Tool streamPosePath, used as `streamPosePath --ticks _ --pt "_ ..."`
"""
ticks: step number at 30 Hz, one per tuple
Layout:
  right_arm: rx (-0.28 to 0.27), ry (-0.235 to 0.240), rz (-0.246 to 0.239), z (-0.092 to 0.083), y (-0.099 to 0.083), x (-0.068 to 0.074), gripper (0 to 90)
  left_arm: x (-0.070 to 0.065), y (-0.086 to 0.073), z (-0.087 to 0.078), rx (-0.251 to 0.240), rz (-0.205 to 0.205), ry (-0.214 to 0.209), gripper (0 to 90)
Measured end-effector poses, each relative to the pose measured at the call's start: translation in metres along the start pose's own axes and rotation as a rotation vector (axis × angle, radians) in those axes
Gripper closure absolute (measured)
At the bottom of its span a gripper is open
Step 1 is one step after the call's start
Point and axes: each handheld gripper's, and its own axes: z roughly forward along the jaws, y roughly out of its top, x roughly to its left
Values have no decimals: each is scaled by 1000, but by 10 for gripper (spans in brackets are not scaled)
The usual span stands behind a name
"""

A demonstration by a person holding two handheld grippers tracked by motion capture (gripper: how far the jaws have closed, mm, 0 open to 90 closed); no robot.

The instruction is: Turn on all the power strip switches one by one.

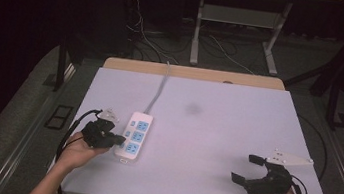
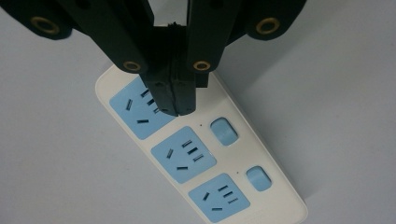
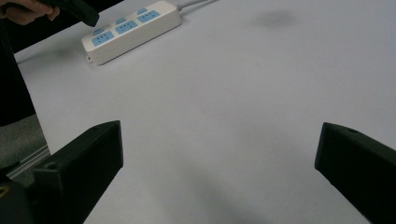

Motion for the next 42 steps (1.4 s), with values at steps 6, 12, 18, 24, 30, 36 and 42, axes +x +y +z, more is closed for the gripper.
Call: streamPosePath --ticks 6,12,18,24,30,36,42 --pt "1 1 -2 0 0 0 8 3 -2 2 -4 -7 1 891" --pt "1 3 -1 0 0 0 9 5 -5 4 -9 -17 -7 892" --pt "1 3 -2 0 0 0 8 4 -5 5 -10 -24 -18 893" --pt "0 3 -2 0 0 0 8 3 -5 6 -14 -20 -22 893" --pt "-4 3 -3 -1 0 0 8 4 -11 7 -51 -32 -27 894" --pt "-7 3 -3 -2 0 0 8 5 -12 8 -58 -34 -33 894" --pt "-10 4 -8 -2 0 0 8 8 -17 9 -84 -66 -55 897"
